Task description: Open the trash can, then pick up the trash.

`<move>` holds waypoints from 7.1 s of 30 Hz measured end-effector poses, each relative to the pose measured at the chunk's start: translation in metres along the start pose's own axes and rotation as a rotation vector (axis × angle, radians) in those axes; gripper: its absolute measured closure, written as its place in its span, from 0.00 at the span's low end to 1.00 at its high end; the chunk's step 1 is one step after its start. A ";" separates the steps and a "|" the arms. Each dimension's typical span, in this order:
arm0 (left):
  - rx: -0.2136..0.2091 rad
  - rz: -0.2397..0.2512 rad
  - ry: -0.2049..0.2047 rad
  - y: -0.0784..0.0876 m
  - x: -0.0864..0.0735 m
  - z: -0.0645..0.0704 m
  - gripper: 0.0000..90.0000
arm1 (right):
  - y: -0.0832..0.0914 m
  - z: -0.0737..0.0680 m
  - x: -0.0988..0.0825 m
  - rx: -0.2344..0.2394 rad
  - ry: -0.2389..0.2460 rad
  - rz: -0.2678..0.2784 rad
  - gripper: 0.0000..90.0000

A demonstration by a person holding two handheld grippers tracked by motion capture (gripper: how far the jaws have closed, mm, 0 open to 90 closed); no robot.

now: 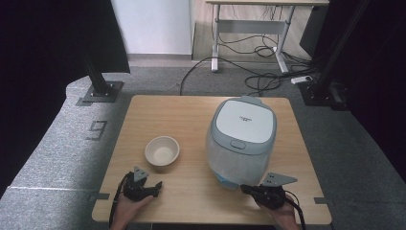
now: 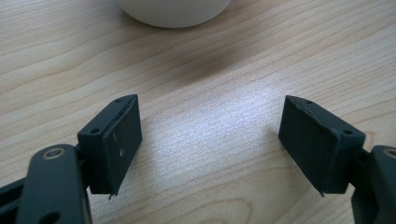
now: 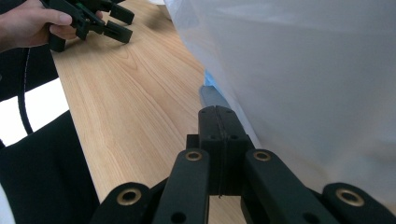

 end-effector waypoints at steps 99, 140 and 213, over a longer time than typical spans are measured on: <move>-0.008 0.003 -0.008 0.000 0.000 0.006 0.24 | -0.057 0.004 -0.004 -0.183 0.112 -0.068 1.00; -0.049 0.015 0.032 0.016 0.006 0.001 0.32 | -0.062 0.005 -0.009 -0.174 0.123 -0.088 1.00; -0.151 0.100 0.177 0.000 0.077 -0.035 0.93 | -0.061 0.003 -0.010 -0.196 0.143 -0.086 1.00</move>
Point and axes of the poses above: each handheld gripper's, and its own axes: y roughly backward along the jaws, x roughly out of its top, z roughly to its right, the point moved 7 cm from there along -y, roughly forward along the jaws, and after that the axes turned 3 degrees about -z, right-handed, at the moved point
